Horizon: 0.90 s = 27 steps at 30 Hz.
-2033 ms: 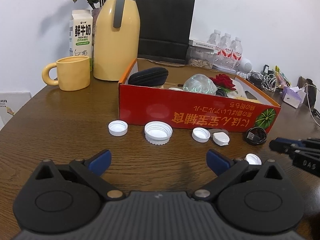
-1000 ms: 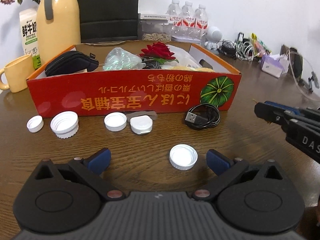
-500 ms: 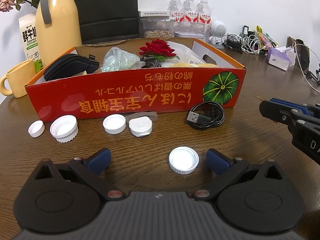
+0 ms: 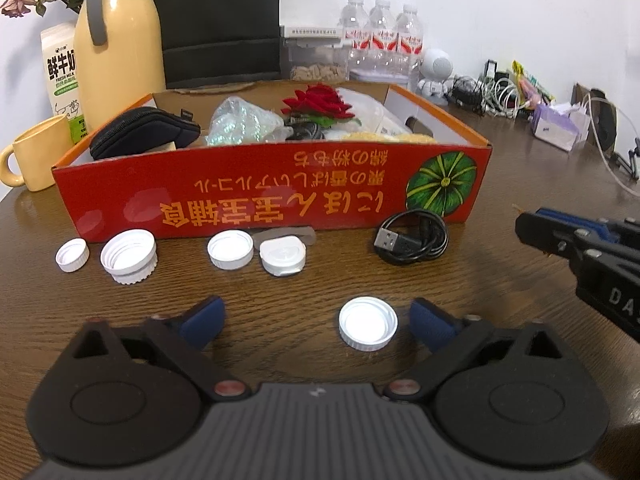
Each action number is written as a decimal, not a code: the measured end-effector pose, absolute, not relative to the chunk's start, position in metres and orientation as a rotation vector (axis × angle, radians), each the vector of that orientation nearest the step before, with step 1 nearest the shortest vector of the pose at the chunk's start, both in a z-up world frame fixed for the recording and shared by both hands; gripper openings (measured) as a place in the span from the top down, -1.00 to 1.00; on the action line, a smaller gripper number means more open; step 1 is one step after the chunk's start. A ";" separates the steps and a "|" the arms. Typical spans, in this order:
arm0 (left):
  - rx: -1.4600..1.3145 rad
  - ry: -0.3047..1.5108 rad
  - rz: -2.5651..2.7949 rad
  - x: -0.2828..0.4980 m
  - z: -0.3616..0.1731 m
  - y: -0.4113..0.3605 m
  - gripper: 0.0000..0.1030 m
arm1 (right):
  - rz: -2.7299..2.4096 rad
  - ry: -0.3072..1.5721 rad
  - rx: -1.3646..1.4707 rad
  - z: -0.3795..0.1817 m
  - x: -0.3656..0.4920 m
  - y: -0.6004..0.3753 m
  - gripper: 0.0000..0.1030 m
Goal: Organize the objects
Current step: 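Grasp a white bottle cap with the left tool while the right tool holds the orange item, then drop the white cap into the box with the left tool while the right tool drops the orange item in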
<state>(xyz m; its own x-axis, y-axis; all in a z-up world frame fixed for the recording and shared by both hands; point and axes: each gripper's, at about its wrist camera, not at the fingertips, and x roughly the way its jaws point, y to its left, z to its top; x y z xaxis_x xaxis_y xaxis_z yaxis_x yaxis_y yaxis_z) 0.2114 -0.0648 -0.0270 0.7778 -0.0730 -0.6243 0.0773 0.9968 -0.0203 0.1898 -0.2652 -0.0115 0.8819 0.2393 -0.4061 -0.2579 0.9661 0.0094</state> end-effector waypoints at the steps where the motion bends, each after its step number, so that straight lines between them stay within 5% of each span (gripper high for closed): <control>1: 0.009 0.662 -0.089 0.209 -0.026 -0.065 -0.49 | 0.258 0.419 -0.046 -0.012 0.190 -0.265 0.77; 4: 0.036 0.641 -0.120 0.203 -0.024 -0.066 0.43 | 0.254 0.426 -0.047 -0.012 0.191 -0.265 0.77; 16: -0.002 0.574 -0.190 0.185 -0.010 -0.057 0.43 | 0.257 0.422 -0.069 -0.013 0.189 -0.261 0.77; 27: -0.034 0.336 -0.058 0.211 0.064 -0.008 0.43 | 0.358 0.254 -0.137 0.033 0.201 -0.210 0.77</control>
<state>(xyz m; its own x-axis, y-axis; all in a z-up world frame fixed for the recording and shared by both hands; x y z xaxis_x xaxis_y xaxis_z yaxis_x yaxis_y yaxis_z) 0.2114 -0.0083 0.0642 0.9423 -0.0626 -0.3289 0.0513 0.9978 -0.0429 0.2014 -0.2101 0.0328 0.9055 0.3283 -0.2687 -0.3624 0.9279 -0.0873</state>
